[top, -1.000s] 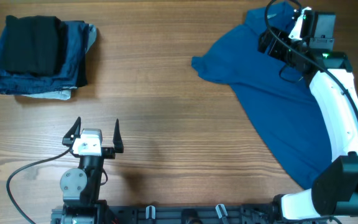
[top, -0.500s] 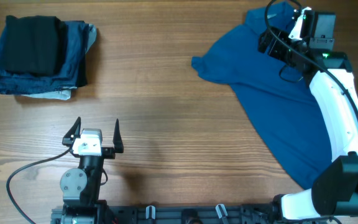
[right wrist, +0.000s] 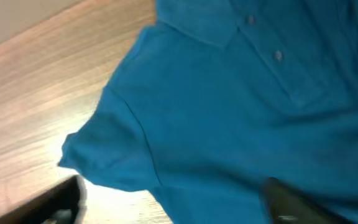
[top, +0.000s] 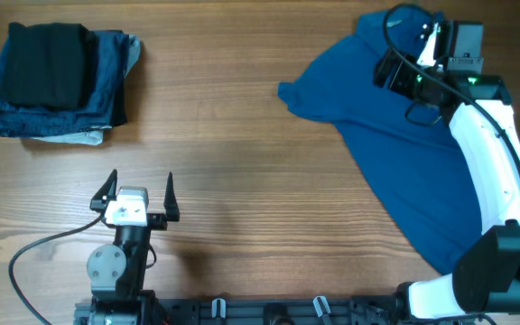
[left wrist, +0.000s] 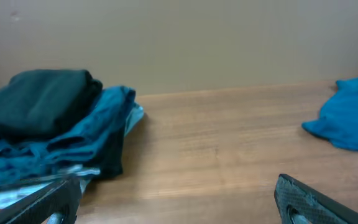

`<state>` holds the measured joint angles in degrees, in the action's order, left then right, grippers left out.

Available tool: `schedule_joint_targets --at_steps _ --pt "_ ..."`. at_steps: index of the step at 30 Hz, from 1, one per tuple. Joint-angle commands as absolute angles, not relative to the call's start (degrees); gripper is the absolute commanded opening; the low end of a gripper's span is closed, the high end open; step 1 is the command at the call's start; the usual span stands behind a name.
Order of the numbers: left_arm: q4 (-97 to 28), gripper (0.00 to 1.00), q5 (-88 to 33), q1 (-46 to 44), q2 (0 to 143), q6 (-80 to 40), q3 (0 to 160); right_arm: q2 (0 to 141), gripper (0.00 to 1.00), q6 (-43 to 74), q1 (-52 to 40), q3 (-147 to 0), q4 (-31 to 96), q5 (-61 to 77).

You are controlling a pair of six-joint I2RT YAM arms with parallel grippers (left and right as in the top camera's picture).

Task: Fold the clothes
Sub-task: 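Grasp the shirt with the right gripper and drag it toward center, then reach the left gripper to the shirt's left sleeve and grasp it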

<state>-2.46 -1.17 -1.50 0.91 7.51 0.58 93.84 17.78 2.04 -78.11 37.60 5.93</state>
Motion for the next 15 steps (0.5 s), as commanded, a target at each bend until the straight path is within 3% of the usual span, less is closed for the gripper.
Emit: schedule_joint_targets --at_steps 1,2,3,7,15 --pt "6.1 1.0 -11.6 -1.8 0.8 8.8 0.4 94.3 0.27 13.1 2.1 -78.1 39.2 -1.8" --pt "9.1 1.0 -13.4 -1.8 0.9 8.3 0.6 94.3 0.13 13.6 2.3 -78.1 39.4 -3.7" --pt "10.5 1.0 -14.0 -1.8 1.0 7.2 1.4 94.3 0.05 14.0 3.0 -78.1 39.4 -4.8" --pt "5.7 1.0 -14.2 -1.8 7.2 4.3 14.0 94.3 0.04 15.2 8.4 -78.1 39.5 -4.1" --pt "-11.6 1.0 -28.9 -3.2 56.5 4.3 58.2 94.3 0.05 13.2 20.9 -78.1 40.1 2.2"
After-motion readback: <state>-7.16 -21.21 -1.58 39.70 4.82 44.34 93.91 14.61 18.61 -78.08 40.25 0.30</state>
